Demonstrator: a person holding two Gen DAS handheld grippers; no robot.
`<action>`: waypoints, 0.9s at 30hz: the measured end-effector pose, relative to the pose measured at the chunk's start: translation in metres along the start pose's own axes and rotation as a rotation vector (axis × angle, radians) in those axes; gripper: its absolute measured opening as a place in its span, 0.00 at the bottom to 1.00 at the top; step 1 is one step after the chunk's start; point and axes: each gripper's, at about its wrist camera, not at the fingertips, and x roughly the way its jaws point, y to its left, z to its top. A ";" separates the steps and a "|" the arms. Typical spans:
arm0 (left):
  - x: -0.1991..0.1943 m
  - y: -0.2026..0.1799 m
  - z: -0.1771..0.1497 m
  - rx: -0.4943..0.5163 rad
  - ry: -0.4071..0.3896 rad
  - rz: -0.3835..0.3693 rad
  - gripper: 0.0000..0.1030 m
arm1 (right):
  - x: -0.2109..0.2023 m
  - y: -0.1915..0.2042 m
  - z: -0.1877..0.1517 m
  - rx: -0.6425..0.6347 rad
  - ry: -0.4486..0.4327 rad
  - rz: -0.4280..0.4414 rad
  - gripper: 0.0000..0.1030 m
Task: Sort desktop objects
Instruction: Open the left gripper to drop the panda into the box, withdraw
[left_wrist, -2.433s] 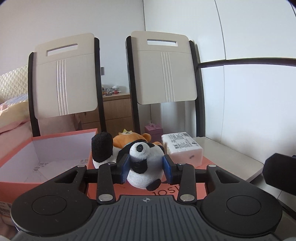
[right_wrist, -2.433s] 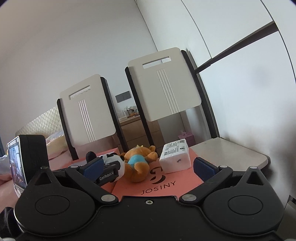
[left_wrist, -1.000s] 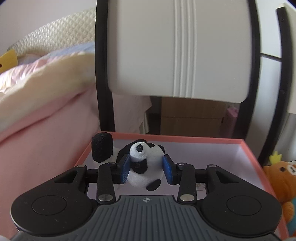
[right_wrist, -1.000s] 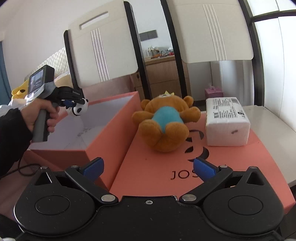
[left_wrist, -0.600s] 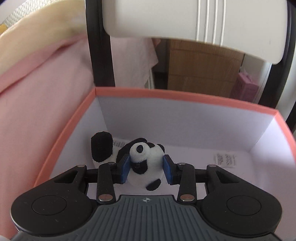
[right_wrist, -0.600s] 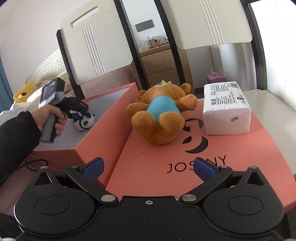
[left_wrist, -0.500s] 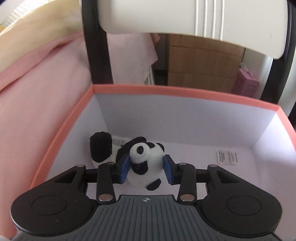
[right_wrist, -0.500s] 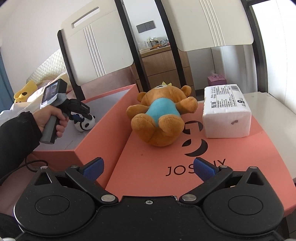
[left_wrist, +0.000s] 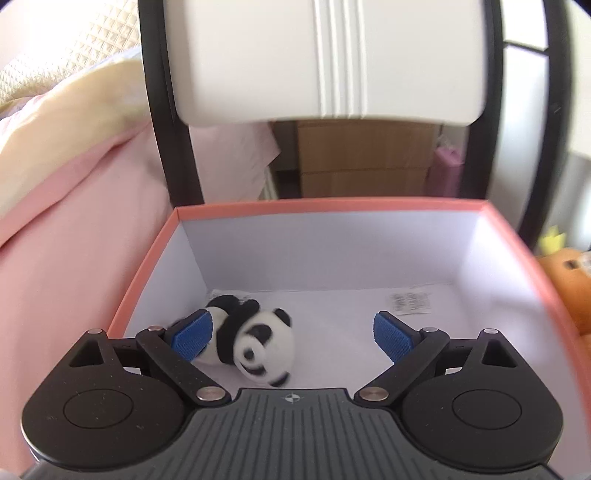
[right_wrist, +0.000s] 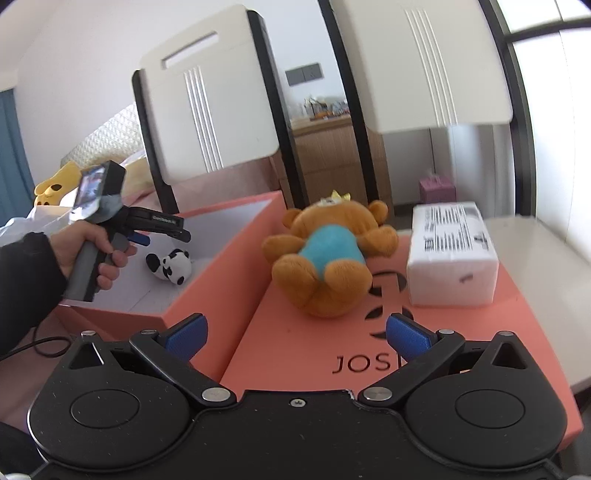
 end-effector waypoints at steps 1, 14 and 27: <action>-0.010 0.000 -0.001 -0.011 -0.019 -0.014 0.93 | -0.001 0.001 0.000 -0.004 -0.004 -0.002 1.00; -0.140 -0.023 -0.040 -0.060 -0.220 -0.097 0.93 | -0.022 0.012 0.003 -0.044 -0.087 -0.046 1.00; -0.213 -0.049 -0.108 -0.106 -0.359 -0.042 0.94 | -0.042 0.026 -0.002 -0.090 -0.124 -0.008 1.00</action>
